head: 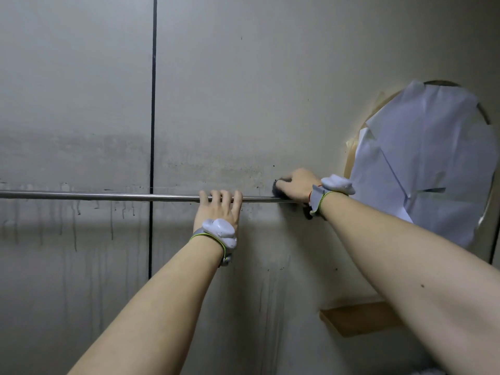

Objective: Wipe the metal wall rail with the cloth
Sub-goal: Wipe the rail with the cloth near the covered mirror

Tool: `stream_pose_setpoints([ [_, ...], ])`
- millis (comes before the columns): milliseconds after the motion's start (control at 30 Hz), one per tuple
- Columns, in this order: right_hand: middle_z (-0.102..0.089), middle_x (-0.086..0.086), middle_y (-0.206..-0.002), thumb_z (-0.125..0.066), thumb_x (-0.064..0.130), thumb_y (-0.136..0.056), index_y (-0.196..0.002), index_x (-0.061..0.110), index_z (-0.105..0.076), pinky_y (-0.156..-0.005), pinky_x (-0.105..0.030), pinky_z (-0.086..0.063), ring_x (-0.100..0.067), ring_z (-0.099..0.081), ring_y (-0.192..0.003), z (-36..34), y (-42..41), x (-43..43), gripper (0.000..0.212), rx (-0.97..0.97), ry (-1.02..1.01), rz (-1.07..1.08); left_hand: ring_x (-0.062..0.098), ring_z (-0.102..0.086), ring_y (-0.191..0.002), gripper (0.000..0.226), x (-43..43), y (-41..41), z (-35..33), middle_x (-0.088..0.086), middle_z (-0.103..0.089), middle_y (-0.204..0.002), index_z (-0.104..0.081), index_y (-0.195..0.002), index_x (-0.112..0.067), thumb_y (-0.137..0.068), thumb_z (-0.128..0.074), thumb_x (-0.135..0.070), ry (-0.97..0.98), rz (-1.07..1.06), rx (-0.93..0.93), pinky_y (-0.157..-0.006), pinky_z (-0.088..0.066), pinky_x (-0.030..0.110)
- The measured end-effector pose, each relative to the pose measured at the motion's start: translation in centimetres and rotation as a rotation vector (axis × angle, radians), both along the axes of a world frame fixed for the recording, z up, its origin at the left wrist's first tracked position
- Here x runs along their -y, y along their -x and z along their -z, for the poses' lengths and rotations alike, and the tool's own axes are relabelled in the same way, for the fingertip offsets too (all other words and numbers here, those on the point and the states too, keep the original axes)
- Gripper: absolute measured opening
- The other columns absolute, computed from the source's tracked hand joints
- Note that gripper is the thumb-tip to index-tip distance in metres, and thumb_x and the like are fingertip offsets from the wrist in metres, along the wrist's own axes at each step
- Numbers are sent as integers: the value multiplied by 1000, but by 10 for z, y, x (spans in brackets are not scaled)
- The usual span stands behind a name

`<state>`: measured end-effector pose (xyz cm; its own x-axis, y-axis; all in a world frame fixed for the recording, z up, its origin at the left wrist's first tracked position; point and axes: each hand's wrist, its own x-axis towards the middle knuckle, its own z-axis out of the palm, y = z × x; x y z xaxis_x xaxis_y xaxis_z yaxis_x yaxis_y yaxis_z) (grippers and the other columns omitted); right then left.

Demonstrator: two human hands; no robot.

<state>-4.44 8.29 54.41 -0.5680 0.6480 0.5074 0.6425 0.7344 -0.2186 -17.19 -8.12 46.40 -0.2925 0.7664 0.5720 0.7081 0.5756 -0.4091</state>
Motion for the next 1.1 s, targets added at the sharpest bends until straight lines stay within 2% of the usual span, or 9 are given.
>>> stream_pose_setpoints([
  [100,-55,-12,-91,-50,44,-85,-80,22,-70,-73,-31,-43,-30,-51,-92,14,-13,-4,30,28,-39,-45,34,-40,-114,82,1,-1,0,15,-38,-130,-10,-147,-8,-81,-50,-40,-2,3,-8,-99,-30,49],
  [200,-54,-10,-67,-56,39,-82,-57,15,-56,-59,-29,-37,-30,-54,-73,15,-19,-12,34,-80,-30,-40,33,-41,-113,79,3,0,-1,15,-39,-129,-12,-146,-7,-82,-49,-36,-8,6,-15,-97,-31,48],
  [400,-45,-9,-88,-48,47,-79,-72,23,-63,-66,-32,-41,-32,-49,-80,-10,8,-11,29,76,-214,116,34,-39,-115,82,2,4,-3,18,-37,-131,-8,-148,-7,-83,-49,-35,13,16,-5,-98,-29,50],
  [500,-54,-10,-85,-50,44,-81,-69,25,-63,-69,-32,-46,-30,-51,-88,0,-2,-17,26,57,-128,17,36,-37,-118,83,0,3,-1,19,-35,-134,-5,-150,-8,-85,-48,-37,26,17,-18,-101,-28,52],
  [567,-56,-3,-73,-53,40,-84,-69,23,-63,-57,-25,-37,-28,-53,-80,11,-17,-23,24,-105,14,-27,36,-37,-119,82,1,3,-2,18,-35,-134,-5,-150,-8,-87,-47,-38,21,11,-21,-102,-28,52],
  [667,-58,-10,-72,-51,36,-88,-74,10,-64,-60,-29,-36,-31,-55,-80,16,-37,-32,32,-323,244,77,35,-37,-119,85,3,2,-3,19,-35,-134,-4,-150,-7,-86,-49,-41,21,14,-34,-102,-28,51],
  [833,-57,-13,-70,-51,27,-89,-62,10,-57,-60,-29,-34,-27,-52,-75,2,-41,-26,32,-523,167,63,36,-37,-118,86,1,2,0,20,-35,-134,-4,-150,-6,-86,-48,-43,23,12,-35,-101,-29,51],
  [967,-70,-6,-95,-53,25,-87,-91,19,-74,-78,-28,-44,-22,-59,-90,12,-18,-10,22,-371,192,-126,35,-38,-117,87,-1,1,1,17,-36,-133,-5,-149,-8,-84,-49,-45,18,2,-31,-100,-29,51],
  [1100,-61,-12,-75,-49,32,-89,-68,11,-59,-65,-31,-38,-28,-52,-81,27,-30,-20,31,-436,315,-8,34,-40,-115,82,1,0,0,17,-38,-131,-8,-148,-6,-84,-47,-39,9,0,-26,-99,-30,49],
])
